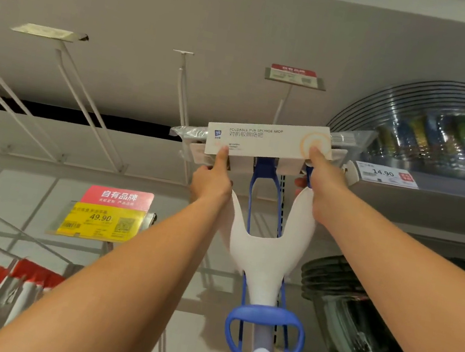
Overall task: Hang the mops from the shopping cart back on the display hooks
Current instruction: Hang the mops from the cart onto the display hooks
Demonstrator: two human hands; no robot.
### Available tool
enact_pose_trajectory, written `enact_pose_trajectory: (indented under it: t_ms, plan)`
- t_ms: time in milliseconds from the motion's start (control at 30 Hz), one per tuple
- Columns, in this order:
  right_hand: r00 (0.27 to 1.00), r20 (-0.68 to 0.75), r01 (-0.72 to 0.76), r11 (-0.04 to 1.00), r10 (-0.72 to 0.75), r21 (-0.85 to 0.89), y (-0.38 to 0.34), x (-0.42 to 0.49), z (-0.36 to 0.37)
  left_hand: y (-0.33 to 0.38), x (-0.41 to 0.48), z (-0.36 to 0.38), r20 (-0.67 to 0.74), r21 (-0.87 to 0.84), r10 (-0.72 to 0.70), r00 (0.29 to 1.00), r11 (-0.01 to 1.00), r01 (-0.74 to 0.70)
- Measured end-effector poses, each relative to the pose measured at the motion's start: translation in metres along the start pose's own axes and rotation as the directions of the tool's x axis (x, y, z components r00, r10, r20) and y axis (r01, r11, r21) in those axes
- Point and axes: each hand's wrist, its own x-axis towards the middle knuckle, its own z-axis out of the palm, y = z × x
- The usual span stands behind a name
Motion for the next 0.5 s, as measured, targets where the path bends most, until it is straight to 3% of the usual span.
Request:
enact_pose_trajectory:
  t_ms: [500]
  plan:
    - [0.997, -0.034, -0.064, 0.994, 0.067, 0.085, 0.061, 0.018, 0.013, -0.04, 0.021, -0.004, -0.008, 0.093, 0.084, 0.996, 0.992, -0.083]
